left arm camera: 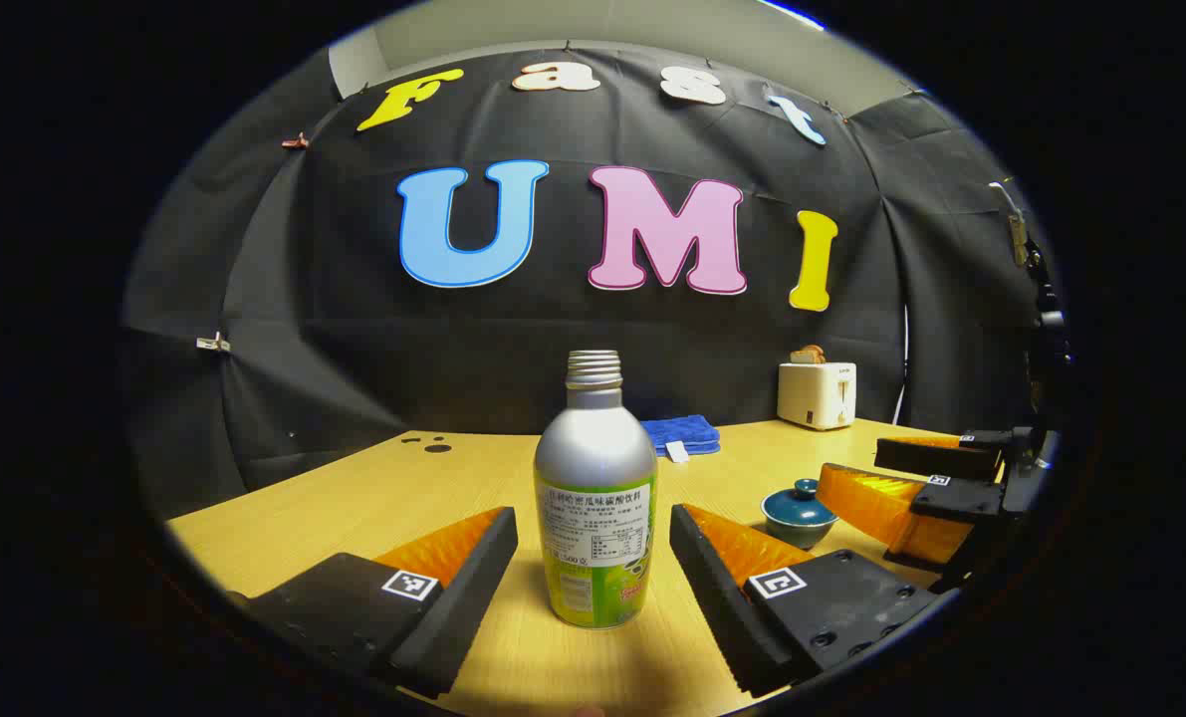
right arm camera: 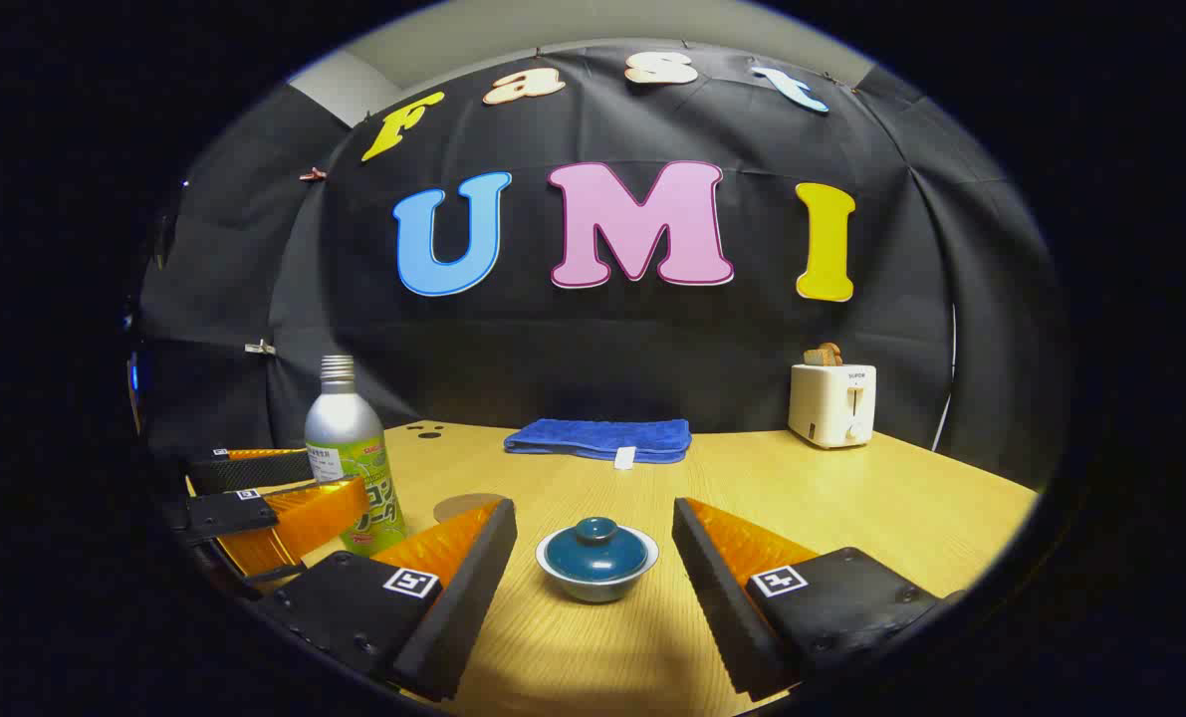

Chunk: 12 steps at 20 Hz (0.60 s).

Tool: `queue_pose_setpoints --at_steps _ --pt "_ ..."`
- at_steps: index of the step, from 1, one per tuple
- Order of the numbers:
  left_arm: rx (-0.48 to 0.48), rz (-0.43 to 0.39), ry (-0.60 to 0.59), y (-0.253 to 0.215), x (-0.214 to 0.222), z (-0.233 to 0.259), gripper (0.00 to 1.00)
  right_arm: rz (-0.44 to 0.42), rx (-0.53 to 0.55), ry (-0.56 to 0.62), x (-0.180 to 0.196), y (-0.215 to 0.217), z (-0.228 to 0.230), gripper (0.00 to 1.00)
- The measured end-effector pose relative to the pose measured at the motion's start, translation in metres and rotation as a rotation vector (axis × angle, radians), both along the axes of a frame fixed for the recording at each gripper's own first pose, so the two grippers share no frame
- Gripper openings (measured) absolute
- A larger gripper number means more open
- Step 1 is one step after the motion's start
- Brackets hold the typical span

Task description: Open the teacup lid with one hand, grasp the water bottle and pour water into the teacup with the other hand; after pouring, place the water bottle on the coaster and then close the teacup lid.

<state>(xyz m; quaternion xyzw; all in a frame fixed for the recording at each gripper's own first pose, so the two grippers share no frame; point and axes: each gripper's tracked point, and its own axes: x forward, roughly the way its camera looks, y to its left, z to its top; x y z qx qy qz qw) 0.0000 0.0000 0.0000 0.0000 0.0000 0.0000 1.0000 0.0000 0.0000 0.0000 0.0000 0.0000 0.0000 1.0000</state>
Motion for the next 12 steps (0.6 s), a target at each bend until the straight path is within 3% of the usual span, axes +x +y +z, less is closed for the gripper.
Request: queue_pose_setpoints --at_steps 12 --pt "0.001 0.0 0.0 0.0005 0.0011 0.0 0.98 0.01 0.001 0.0 0.0026 0.0025 -0.0009 0.98"
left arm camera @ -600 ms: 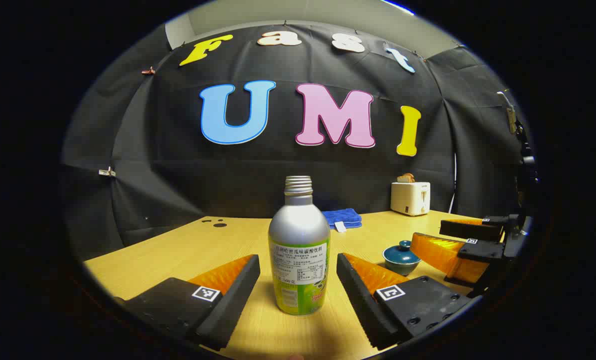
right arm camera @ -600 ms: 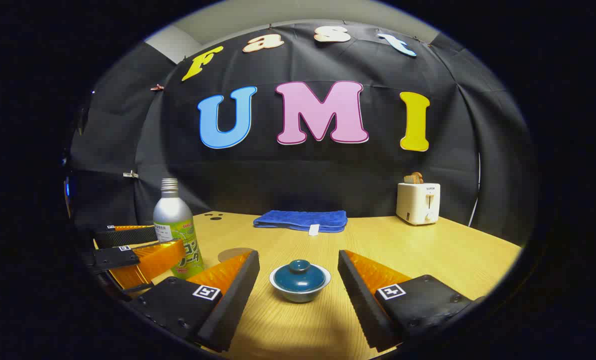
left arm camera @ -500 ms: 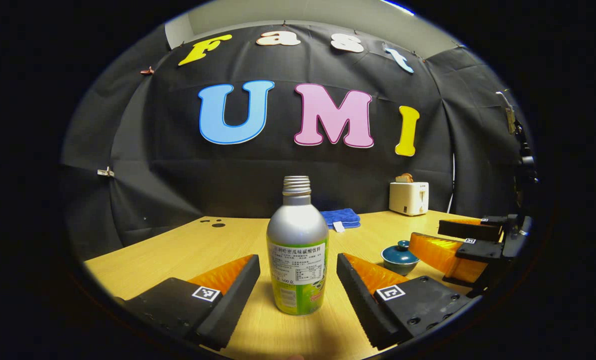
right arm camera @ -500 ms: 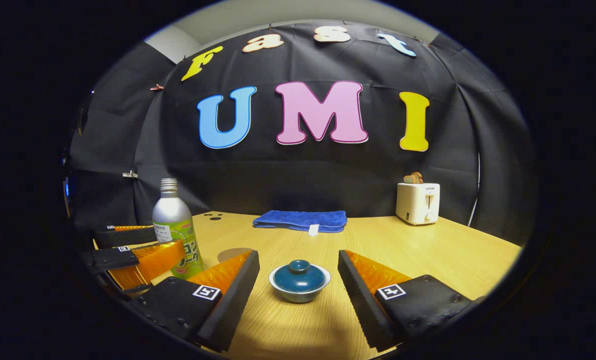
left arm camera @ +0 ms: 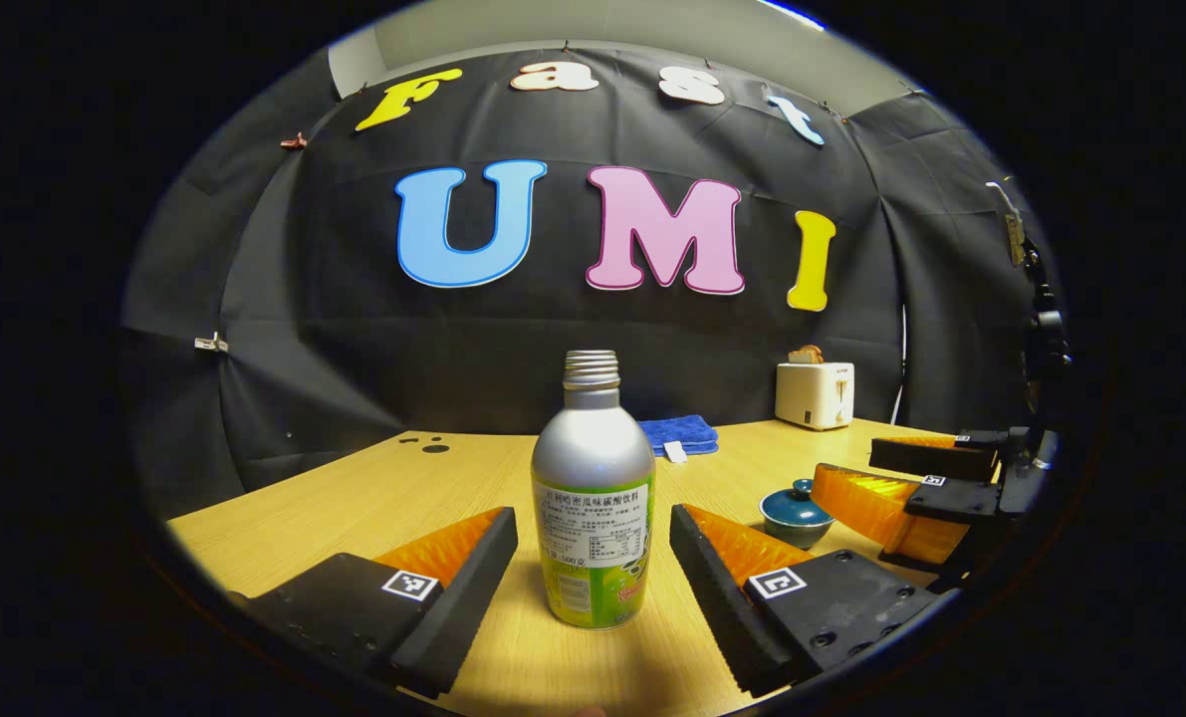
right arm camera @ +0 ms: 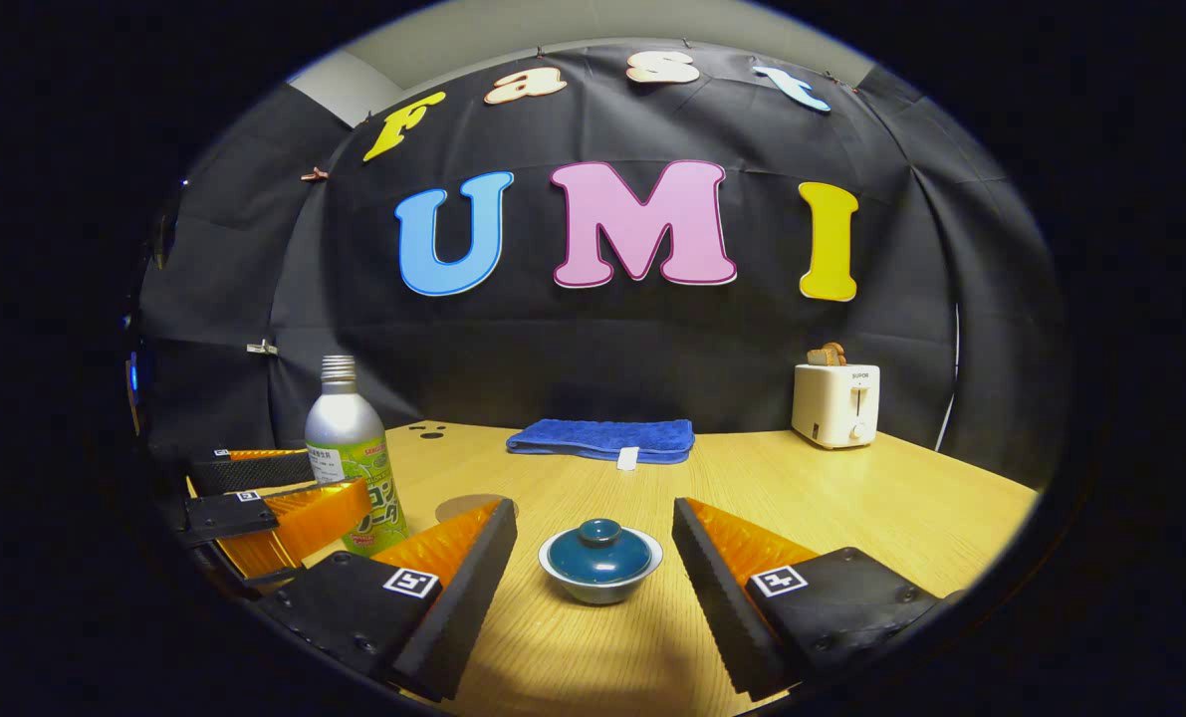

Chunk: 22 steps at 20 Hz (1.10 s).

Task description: Open the teacup lid with one hand, grasp the water bottle and pour water into the teacup with the other hand; after pouring, place the water bottle on the coaster and then close the teacup lid.

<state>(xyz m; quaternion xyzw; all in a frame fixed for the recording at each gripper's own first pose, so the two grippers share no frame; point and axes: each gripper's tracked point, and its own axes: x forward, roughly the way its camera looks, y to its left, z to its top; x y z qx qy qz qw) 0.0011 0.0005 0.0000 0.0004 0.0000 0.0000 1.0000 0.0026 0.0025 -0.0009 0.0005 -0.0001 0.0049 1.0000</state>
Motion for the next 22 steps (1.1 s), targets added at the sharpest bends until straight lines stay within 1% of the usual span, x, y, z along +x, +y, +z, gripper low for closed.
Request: queue_pose_setpoints --at_steps 6,12,14,19,22 --pt "0.0 0.0 0.0 0.0 -0.001 0.0 0.98 0.0 -0.001 -0.001 0.0 0.001 0.0 0.98" --pt "0.0 -0.027 -0.001 -0.004 -0.001 0.0 0.98 0.026 -0.001 0.007 0.004 0.004 -0.002 0.98" --pt "0.0 -0.045 -0.001 -0.006 -0.003 0.0 0.98 0.032 -0.001 0.027 0.009 0.004 -0.005 0.98" --pt "0.0 -0.05 -0.001 -0.004 -0.009 0.001 0.98 0.029 -0.005 0.081 0.027 0.0 -0.013 0.98" --pt "0.0 -0.05 0.0 -0.004 -0.009 0.0 0.98 0.027 -0.009 0.147 0.041 -0.001 -0.024 0.96"
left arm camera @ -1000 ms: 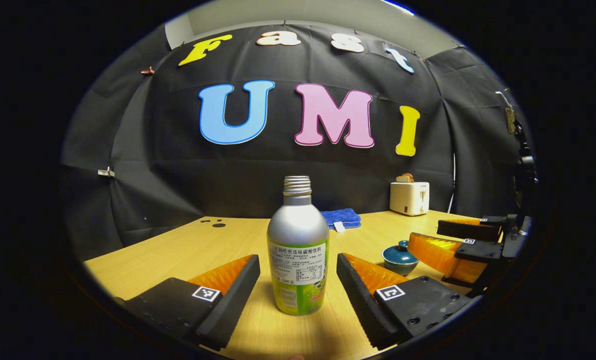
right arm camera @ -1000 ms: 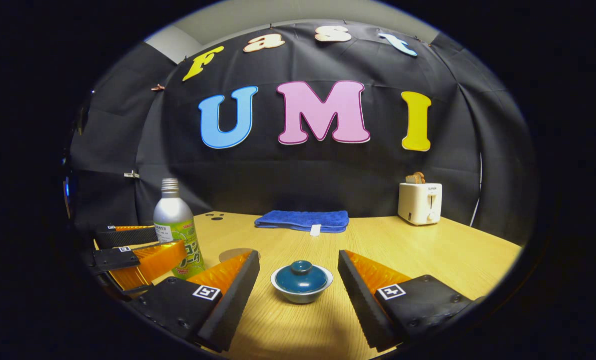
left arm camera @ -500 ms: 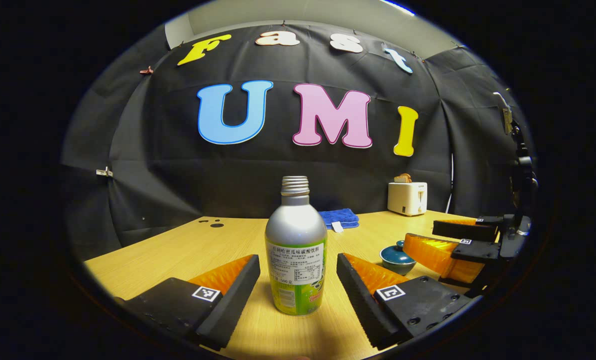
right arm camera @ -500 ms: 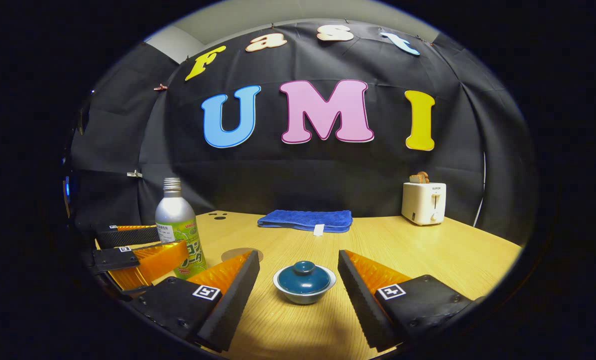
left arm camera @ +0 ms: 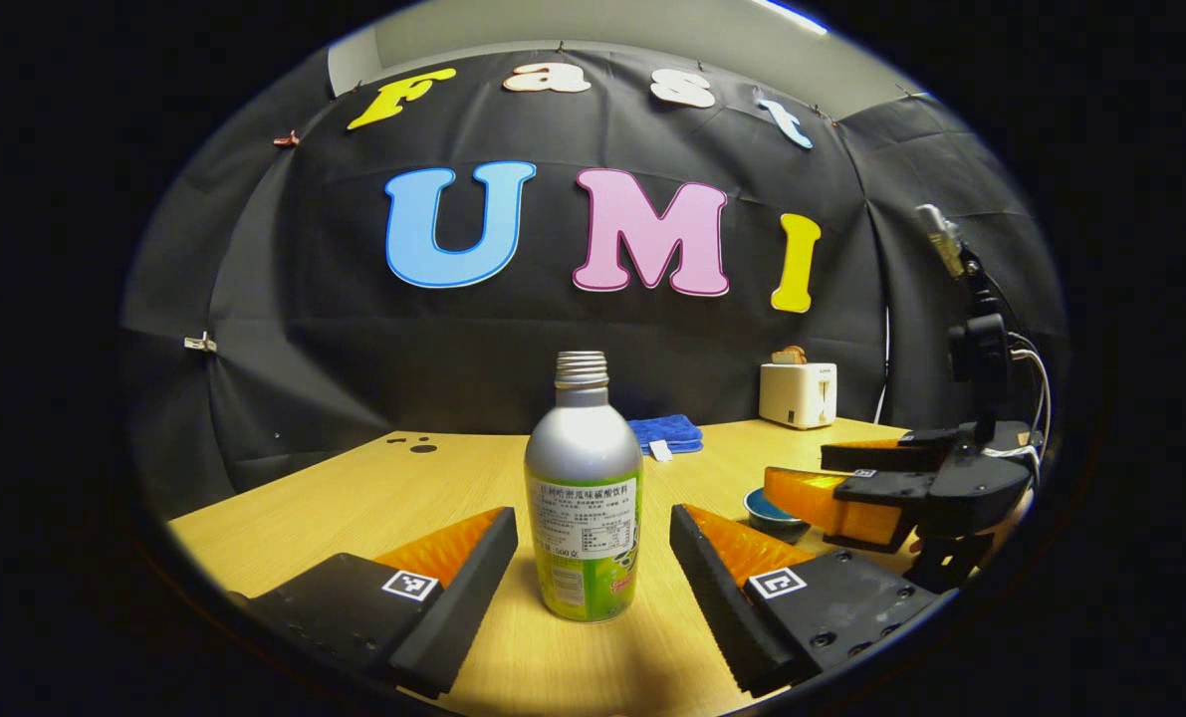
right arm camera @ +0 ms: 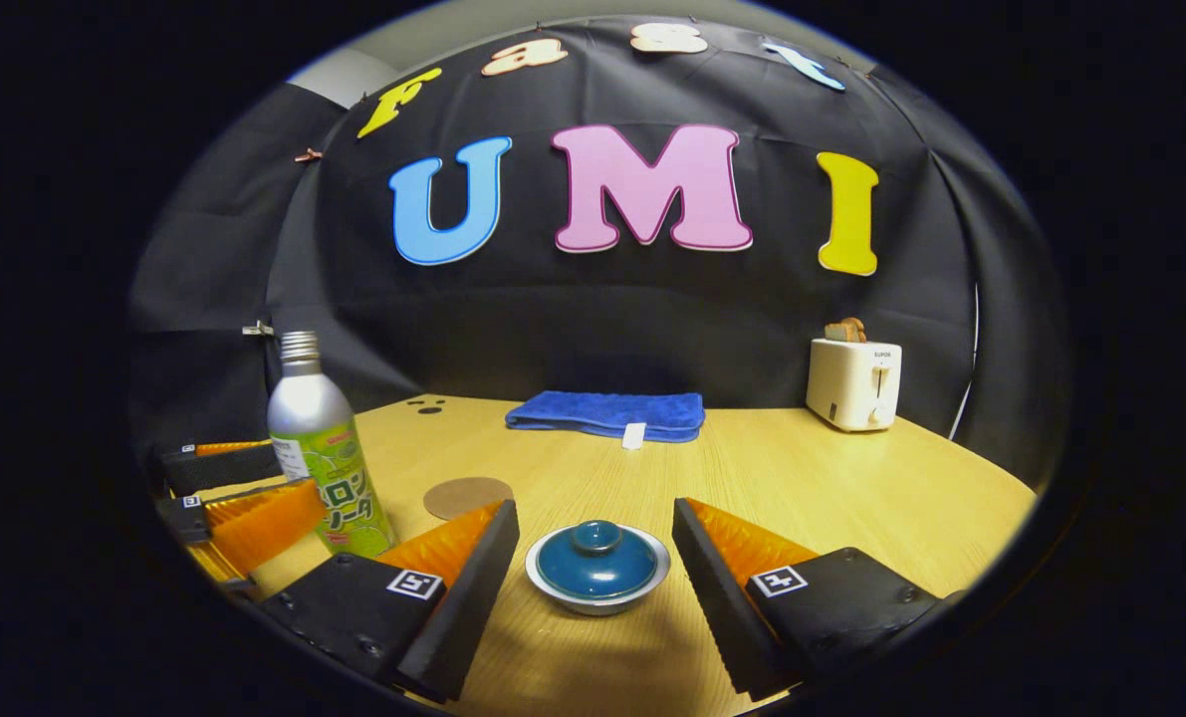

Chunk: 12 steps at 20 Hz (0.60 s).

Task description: Open the teacup lid with one hand, grasp the water bottle and pour water into the teacup with the other hand; after pouring, place the water bottle on the coaster and then close the teacup lid.

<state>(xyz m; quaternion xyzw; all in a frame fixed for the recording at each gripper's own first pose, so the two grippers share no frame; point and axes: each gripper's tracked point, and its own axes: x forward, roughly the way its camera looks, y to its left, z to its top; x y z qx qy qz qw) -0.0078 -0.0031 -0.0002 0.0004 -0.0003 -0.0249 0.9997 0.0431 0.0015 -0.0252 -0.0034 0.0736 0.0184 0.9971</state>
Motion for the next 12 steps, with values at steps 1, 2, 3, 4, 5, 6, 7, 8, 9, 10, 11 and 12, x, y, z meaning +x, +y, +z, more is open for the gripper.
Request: queue_pose_setpoints --at_steps 1,2,3,4,5,6,7,8,9,10,11,12 --pt "0.0 0.0 0.0 0.0 0.0 0.001 0.98 0.007 -0.005 0.021 0.004 0.002 -0.003 0.95" --pt "0.0 0.0 0.0 0.0 0.0 0.0 0.98 0.012 -0.012 0.037 0.006 0.004 -0.005 0.91" --pt "0.0 0.0 0.0 0.0 -0.001 0.0 0.98 0.015 -0.017 0.047 0.009 0.005 -0.007 0.88" --pt "0.0 0.0 0.0 0.0 -0.001 0.0 0.98 0.017 -0.023 0.056 0.013 0.006 -0.008 0.82" --pt "0.0 0.0 0.0 0.0 0.0 0.001 0.98 0.016 -0.027 0.062 0.015 0.006 -0.008 0.8" --pt "0.0 0.0 0.0 0.0 0.0 0.0 0.98 0.018 -0.029 0.067 0.018 0.006 -0.01 0.78" --pt "0.0 0.0 0.0 0.0 -0.001 0.0 0.98 0.017 -0.028 0.071 0.019 0.005 -0.011 0.74" --pt "0.0 0.0 0.0 -0.001 -0.001 0.0 0.98 0.02 -0.024 0.079 0.021 0.005 -0.012 0.59" --pt "0.0 0.0 0.0 -0.001 -0.001 0.0 0.98 0.022 -0.015 0.085 0.02 0.005 -0.012 0.56" --pt "0.0 0.0 0.0 -0.001 -0.001 0.0 0.98 0.022 -0.006 0.091 0.021 0.004 -0.014 0.49" --pt "0.0 0.0 0.0 -0.001 -0.001 0.0 0.98 0.025 0.0 0.09 0.021 0.005 -0.013 0.47" --pt "0.0 0.0 0.0 -0.001 0.0 0.0 0.98 0.026 -0.005 0.088 0.021 0.004 -0.012 0.44"
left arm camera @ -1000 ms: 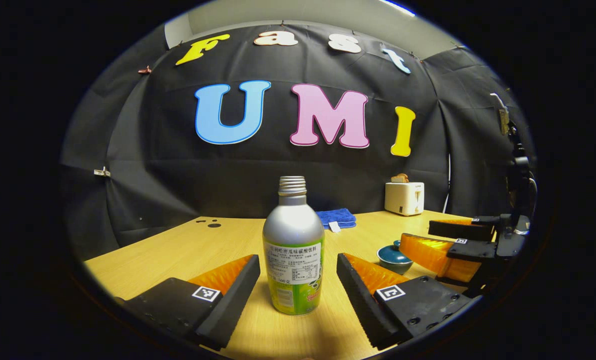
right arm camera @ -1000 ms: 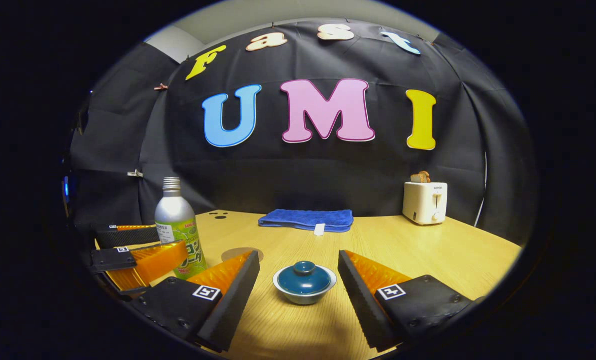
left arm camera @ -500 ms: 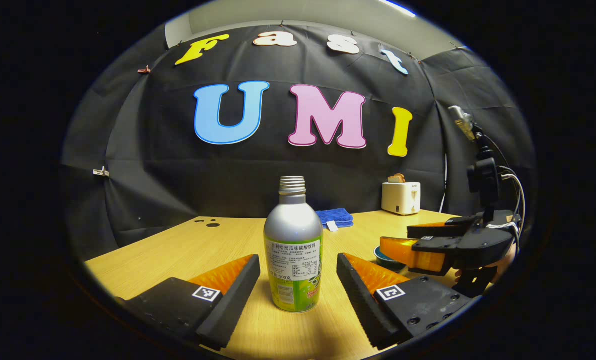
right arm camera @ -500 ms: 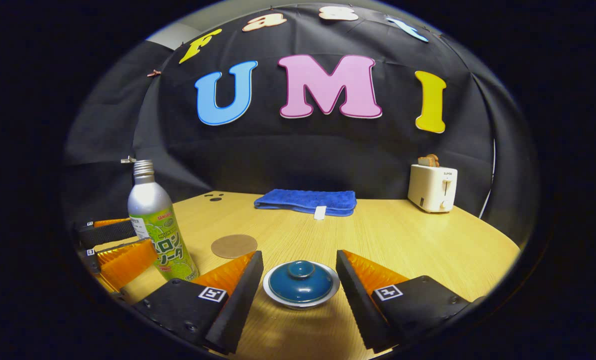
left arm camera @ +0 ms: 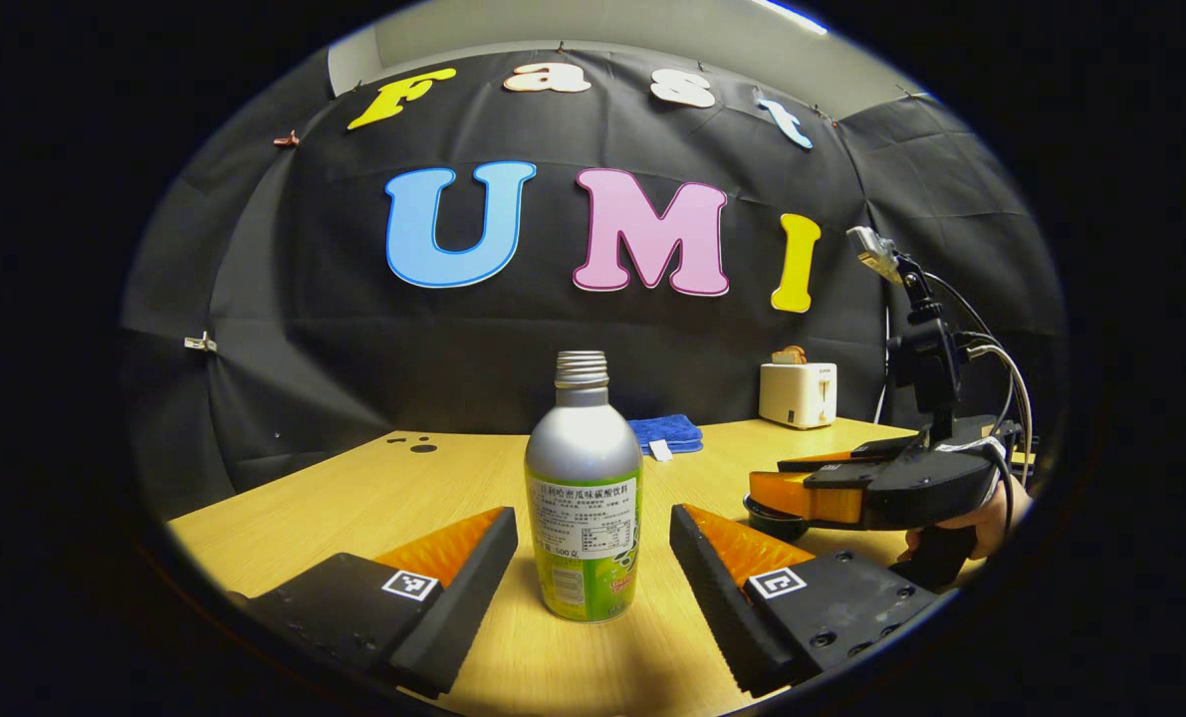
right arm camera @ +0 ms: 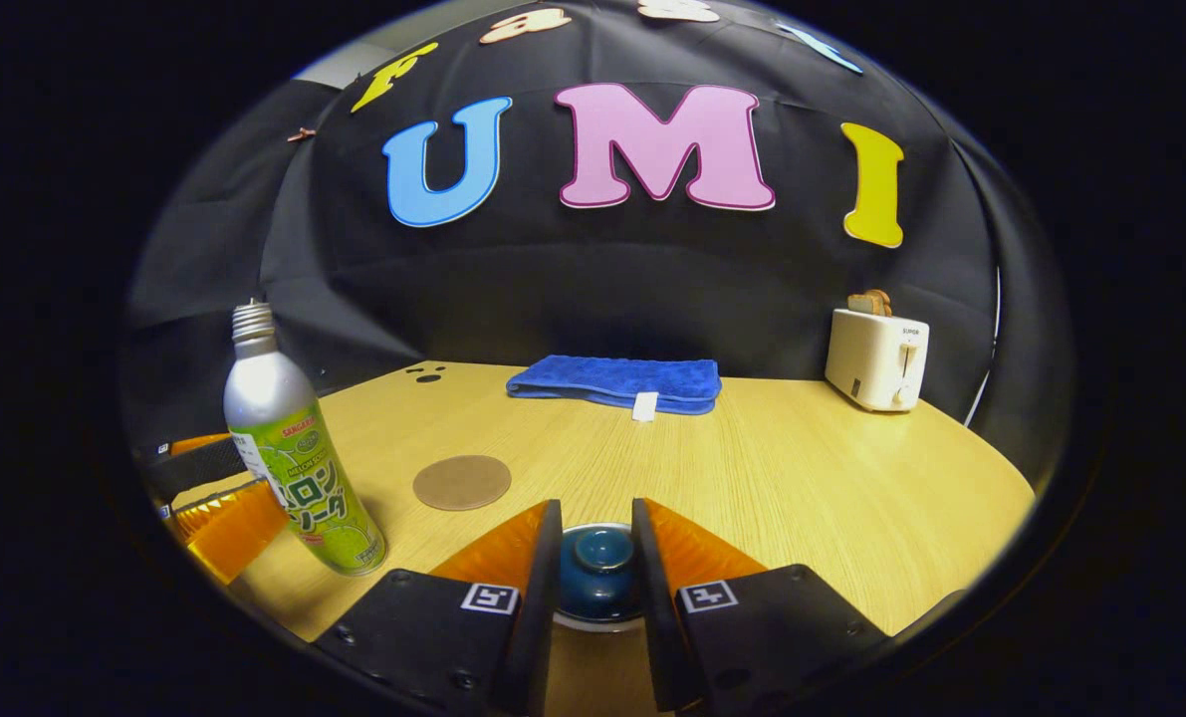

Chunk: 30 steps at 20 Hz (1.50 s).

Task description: Open the teacup lid with one hand, grasp the water bottle and pour water into the teacup with the other hand; after pouring, place the water bottle on the coaster and then close the teacup lid.

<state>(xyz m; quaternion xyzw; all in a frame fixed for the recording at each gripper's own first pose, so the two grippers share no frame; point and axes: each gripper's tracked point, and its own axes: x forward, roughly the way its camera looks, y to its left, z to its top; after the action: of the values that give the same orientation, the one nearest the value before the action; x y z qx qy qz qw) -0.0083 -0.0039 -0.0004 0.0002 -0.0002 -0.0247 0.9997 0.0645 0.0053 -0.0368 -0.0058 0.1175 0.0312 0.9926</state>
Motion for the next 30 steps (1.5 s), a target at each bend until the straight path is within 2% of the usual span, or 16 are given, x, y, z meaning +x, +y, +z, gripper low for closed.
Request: queue_pose_setpoints --at_steps 1,2,6,9,14,17,23,28,30 --pt "0.0 0.0 0.0 0.0 0.0 0.0 0.98 -0.002 0.0 -0.007 0.0 -0.002 0.001 0.44" --pt "0.0 0.0 0.0 0.0 0.001 0.0 0.98 -0.005 0.003 -0.004 0.0 -0.004 0.0 0.34" --pt "0.0 0.0 0.0 -0.001 0.0 0.0 0.98 0.016 -0.006 -0.01 -0.001 -0.001 0.002 0.29" --pt "0.0 0.001 0.0 0.0 0.0 0.0 0.98 0.016 -0.003 -0.038 -0.003 -0.003 0.007 0.29" --pt "0.0 0.006 -0.001 0.0 0.003 0.0 0.97 -0.011 -0.014 -0.168 -0.014 -0.006 0.027 0.29" --pt "-0.001 0.012 0.0 0.0 0.01 0.001 0.98 -0.026 0.022 -0.224 -0.02 -0.012 0.035 0.29" --pt "-0.001 0.035 0.001 0.002 0.034 0.0 0.98 -0.026 0.015 -0.231 -0.029 -0.02 0.036 0.29" --pt "-0.001 0.062 0.0 0.007 0.054 0.002 0.97 -0.054 0.012 -0.234 -0.039 -0.045 0.037 0.29" --pt "-0.001 0.07 0.001 0.008 0.062 0.001 0.93 -0.069 0.01 -0.235 -0.041 -0.058 0.037 0.29"
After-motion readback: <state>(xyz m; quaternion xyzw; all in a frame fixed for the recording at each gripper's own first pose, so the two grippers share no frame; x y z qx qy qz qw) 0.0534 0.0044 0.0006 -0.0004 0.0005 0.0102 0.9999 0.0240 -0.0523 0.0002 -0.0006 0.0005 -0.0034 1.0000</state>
